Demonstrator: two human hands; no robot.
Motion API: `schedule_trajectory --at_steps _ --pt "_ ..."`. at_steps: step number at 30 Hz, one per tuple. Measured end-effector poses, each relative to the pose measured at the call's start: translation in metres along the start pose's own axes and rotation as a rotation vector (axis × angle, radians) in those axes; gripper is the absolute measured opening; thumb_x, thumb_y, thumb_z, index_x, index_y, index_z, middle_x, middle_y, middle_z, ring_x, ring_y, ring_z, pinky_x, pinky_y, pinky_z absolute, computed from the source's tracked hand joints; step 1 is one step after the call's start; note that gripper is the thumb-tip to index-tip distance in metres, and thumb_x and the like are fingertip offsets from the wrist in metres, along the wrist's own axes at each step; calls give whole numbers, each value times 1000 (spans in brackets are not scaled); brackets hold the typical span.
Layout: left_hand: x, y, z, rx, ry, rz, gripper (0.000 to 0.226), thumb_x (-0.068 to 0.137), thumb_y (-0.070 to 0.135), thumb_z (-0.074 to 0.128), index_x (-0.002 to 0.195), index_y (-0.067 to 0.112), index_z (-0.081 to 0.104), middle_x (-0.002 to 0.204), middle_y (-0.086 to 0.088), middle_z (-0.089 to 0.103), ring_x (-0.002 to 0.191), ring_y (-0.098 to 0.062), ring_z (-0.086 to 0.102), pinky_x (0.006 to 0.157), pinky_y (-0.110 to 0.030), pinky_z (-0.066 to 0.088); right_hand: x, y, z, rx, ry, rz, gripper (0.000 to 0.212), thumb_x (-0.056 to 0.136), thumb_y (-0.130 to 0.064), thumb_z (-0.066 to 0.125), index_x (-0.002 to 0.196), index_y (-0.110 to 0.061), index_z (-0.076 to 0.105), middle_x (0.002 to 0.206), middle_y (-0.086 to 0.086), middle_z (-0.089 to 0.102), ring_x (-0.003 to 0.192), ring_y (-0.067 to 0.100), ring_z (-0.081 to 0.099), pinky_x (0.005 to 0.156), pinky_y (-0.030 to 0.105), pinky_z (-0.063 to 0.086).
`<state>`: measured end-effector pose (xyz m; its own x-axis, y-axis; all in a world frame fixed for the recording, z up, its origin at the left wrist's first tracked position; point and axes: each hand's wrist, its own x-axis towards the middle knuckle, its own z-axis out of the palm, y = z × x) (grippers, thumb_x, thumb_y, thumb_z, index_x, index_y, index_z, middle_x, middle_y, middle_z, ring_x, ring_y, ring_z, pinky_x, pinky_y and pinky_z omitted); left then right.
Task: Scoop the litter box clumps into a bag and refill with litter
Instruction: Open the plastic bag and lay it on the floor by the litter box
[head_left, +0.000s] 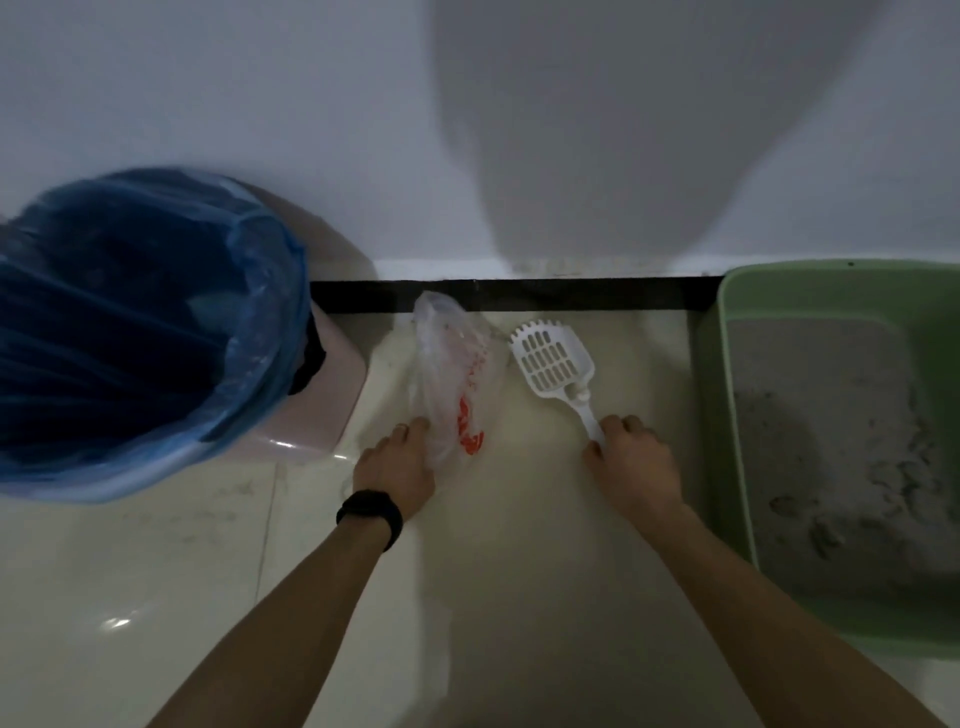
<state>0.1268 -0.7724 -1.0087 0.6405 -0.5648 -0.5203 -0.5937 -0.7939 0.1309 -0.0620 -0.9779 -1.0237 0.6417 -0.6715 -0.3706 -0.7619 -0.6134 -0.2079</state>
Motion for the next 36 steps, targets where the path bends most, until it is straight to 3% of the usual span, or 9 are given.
schedule_trajectory --at_steps 6,12,20,22,24,27,30,34,36 --pt "-45 -29 14 22 -18 -67 53 91 23 51 141 29 34 133 -2 48 108 -25 57 89 -36 47 51 -17 -21 -201 -8 -242 35 98 -24 43 130 -13 51 128 14 51 112 34 49 89 40 46" --pt "-80 -55 30 23 31 -100 59 89 11 47 143 33 35 135 -4 45 110 -29 54 91 -37 44 97 -64 -11 -268 132 -389 36 94 -11 48 129 -8 55 126 20 53 115 42 45 87 44 46" --pt "-110 -57 50 -400 17 -239 47 85 27 58 130 38 48 127 5 56 105 -17 59 86 -32 52 49 -105 15 287 252 -344 41 93 -29 55 124 -3 56 125 23 56 114 40 51 99 42 39" --pt "-107 -34 39 -678 49 -248 49 84 28 68 130 32 53 122 6 58 103 -12 56 84 -23 49 0 -105 22 529 118 -188 51 89 -53 56 120 -13 56 121 14 59 111 32 56 96 38 45" --pt "-99 -10 17 -885 -46 -166 53 77 37 78 125 30 57 116 12 59 102 -8 57 85 -21 47 -36 -112 14 750 -234 -26 70 77 -72 59 126 -22 49 118 5 62 105 23 62 94 39 50" --pt "-84 15 -11 -877 -151 39 28 73 46 79 97 32 72 90 15 69 80 -4 63 73 -19 49 -47 -105 -9 1158 -574 82 56 82 -41 75 125 -20 47 97 3 67 77 17 66 66 31 58" --pt "-73 26 -39 -821 -56 10 10 87 29 71 78 26 71 67 11 65 66 -11 61 60 -17 46 -45 -70 -42 1075 -386 -60 26 88 -27 71 106 -9 66 79 2 65 64 16 59 50 20 47" --pt "-69 33 -107 -805 34 -26 13 95 11 58 98 18 69 80 0 61 69 -14 55 52 -14 44 -33 -42 -98 921 -368 -129 41 83 -58 65 106 -24 69 92 -13 68 71 10 59 62 20 46" --pt "-74 44 -137 -952 55 -56 23 90 11 63 111 20 65 98 0 63 82 -14 58 65 -17 47 -27 -45 -109 919 -368 -119 50 84 -60 61 108 -18 69 94 -9 65 71 13 55 64 24 43"
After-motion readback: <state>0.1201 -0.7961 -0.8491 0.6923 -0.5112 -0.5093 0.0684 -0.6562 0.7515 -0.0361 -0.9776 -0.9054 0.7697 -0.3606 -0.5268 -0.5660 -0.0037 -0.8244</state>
